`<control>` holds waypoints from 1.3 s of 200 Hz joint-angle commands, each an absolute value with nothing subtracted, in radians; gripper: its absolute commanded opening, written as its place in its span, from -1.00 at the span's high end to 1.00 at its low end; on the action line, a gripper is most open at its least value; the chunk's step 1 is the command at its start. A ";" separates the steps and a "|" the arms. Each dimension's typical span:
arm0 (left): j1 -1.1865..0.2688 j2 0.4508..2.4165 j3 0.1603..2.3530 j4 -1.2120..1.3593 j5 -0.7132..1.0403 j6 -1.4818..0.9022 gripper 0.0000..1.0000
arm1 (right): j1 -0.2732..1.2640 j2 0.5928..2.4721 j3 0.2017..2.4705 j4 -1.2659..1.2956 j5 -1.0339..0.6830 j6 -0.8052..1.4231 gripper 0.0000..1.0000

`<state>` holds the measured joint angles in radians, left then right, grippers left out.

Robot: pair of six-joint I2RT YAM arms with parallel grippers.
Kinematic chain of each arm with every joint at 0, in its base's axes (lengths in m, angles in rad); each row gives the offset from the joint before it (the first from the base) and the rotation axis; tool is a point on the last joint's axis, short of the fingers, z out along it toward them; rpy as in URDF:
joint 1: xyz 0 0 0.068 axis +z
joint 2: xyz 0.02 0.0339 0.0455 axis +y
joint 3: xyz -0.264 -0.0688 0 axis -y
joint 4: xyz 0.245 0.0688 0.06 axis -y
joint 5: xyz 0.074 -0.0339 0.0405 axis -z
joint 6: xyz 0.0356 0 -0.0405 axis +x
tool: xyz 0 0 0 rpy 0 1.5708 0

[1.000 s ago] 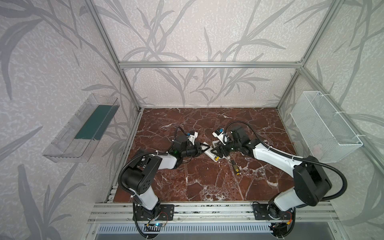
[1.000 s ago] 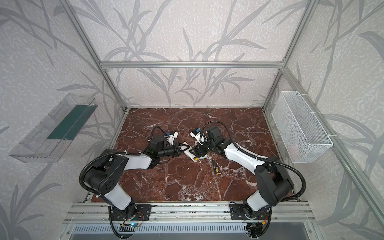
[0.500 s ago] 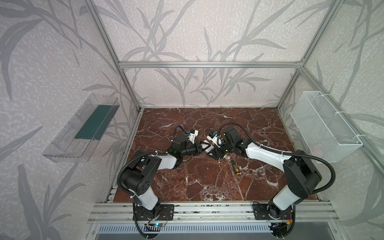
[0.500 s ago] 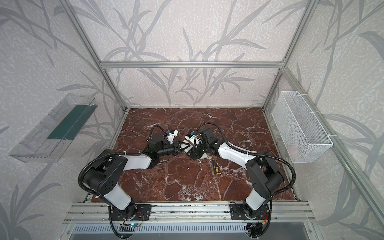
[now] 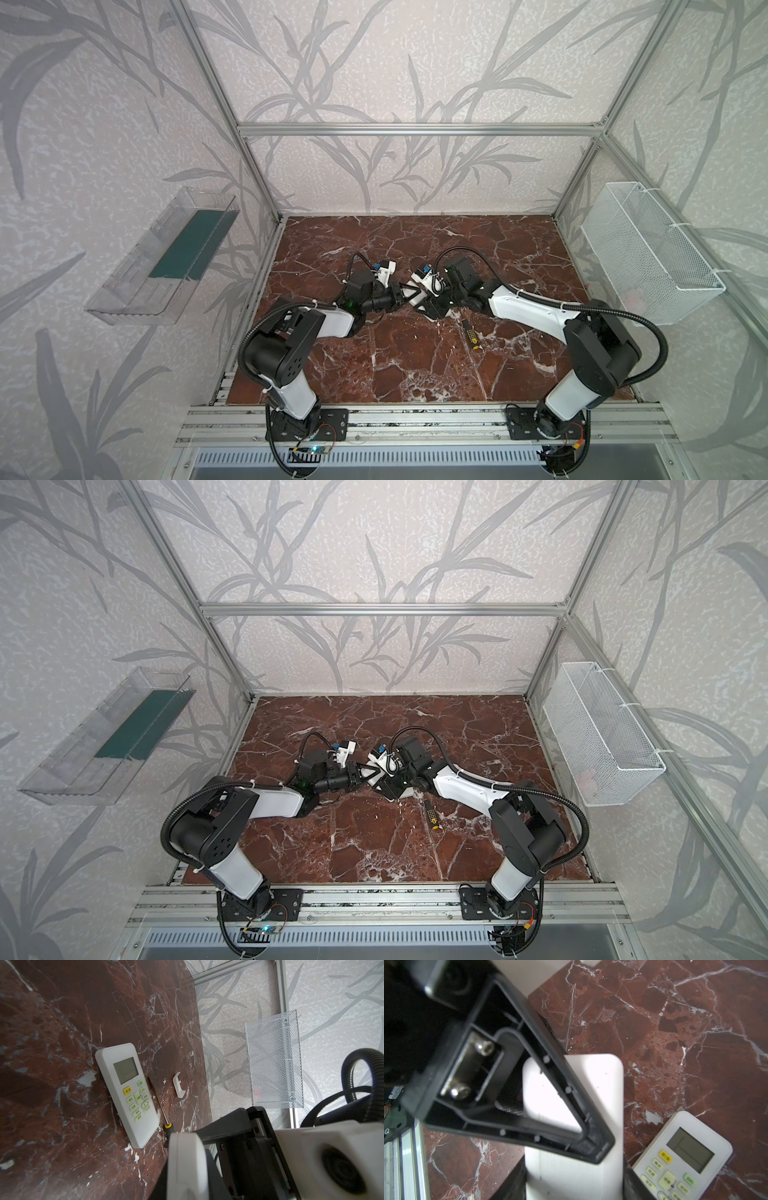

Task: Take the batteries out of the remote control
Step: 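Grasp the white remote with the right gripper while the left gripper releases it, then lower the remote onto the table with the right gripper and open it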

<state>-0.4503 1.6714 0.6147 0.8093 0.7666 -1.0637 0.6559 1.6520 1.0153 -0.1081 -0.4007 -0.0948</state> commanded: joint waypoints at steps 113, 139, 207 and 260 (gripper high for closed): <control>-0.353 1.402 0.692 0.114 0.451 -0.749 -0.99 | 0.702 1.753 1.078 -0.234 -0.407 -0.198 0.24; -0.332 1.317 0.716 -0.038 0.335 -0.663 -0.99 | 0.746 1.820 1.151 -0.330 -0.389 -0.261 0.22; -0.307 1.268 0.688 -0.042 0.334 -0.633 -0.99 | 0.798 1.962 1.302 -0.502 -0.321 -0.411 0.15; -0.305 1.260 0.675 -0.008 0.344 -0.645 -0.98 | 0.805 2.061 1.422 -0.614 -0.267 -0.527 0.05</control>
